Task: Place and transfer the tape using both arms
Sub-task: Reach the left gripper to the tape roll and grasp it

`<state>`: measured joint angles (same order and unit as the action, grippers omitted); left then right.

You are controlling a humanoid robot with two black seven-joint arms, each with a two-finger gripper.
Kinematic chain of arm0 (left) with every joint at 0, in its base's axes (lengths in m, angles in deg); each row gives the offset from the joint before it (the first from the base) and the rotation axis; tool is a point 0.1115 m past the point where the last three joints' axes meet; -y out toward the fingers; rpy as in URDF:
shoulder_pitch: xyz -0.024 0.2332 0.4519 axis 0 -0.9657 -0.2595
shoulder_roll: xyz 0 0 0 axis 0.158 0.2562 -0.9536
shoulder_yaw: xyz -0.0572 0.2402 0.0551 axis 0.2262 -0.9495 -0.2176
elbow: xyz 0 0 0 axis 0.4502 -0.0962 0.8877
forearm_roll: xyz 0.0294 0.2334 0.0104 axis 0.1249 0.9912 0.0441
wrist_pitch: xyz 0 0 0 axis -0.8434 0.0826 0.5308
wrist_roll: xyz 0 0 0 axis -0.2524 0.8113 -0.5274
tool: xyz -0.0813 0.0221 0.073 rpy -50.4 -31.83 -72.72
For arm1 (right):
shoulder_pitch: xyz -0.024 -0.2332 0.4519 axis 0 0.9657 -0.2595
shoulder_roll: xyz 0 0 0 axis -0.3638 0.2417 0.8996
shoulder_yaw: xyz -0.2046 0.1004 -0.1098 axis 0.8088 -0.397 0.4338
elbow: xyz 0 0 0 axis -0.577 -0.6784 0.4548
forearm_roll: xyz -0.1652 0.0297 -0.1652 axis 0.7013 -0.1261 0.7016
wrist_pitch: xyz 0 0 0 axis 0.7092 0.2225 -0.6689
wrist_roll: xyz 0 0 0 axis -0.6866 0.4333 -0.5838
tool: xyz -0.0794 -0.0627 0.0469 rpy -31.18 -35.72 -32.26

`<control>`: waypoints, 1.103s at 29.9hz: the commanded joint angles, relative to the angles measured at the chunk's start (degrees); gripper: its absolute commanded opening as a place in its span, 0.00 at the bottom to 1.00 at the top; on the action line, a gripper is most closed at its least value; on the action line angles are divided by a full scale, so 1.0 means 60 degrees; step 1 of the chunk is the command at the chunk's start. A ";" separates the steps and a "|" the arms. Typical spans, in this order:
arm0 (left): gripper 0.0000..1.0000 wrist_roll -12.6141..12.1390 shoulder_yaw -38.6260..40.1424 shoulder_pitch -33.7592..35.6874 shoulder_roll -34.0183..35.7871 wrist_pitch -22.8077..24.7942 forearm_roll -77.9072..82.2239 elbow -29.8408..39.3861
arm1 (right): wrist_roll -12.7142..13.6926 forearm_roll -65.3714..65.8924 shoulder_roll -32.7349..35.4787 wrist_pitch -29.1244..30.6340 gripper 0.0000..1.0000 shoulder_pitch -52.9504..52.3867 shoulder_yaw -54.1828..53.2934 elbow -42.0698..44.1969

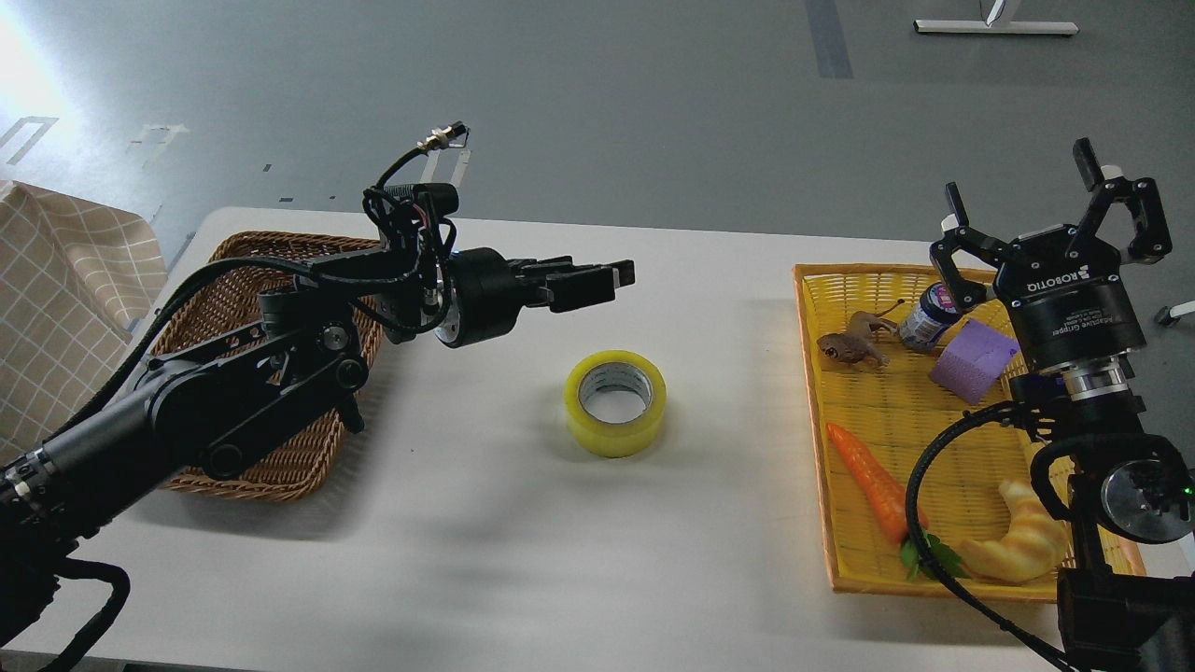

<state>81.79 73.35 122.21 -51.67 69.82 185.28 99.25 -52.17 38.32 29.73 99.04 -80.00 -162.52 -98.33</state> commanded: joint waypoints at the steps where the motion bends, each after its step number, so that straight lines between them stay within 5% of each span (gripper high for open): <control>1: 0.98 -0.0483 -0.0133 0.0394 -0.0035 0.0216 0.0766 0.0003 | 0.0000 0.0007 0.0000 0.0000 1.00 0.0014 0.0015 0.0030; 4: 0.98 -0.1098 -0.1110 0.1184 -0.0035 0.0524 0.1116 0.0003 | 0.0000 0.0021 0.0000 0.0000 1.00 -0.0001 0.0001 0.0044; 10: 0.98 -0.1115 -0.2769 0.2037 -0.0181 0.0583 0.2129 -0.0012 | 0.0000 0.0080 0.0000 0.0000 1.00 0.0043 0.0015 0.0088; 26: 0.98 -0.1217 -0.2931 0.1407 -0.0636 0.1023 0.2129 -0.0246 | 0.0000 0.0095 0.0000 0.0000 1.00 0.0278 0.0030 0.0088; 33: 0.97 -0.1217 -0.2917 0.1392 -0.1221 0.1119 0.2071 -0.1284 | 0.0000 0.0095 0.0000 0.0000 1.00 0.0278 0.0059 0.0103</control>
<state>74.47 55.79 130.58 -57.50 76.50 197.73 94.14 -52.17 38.89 29.73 99.04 -78.33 -162.20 -97.79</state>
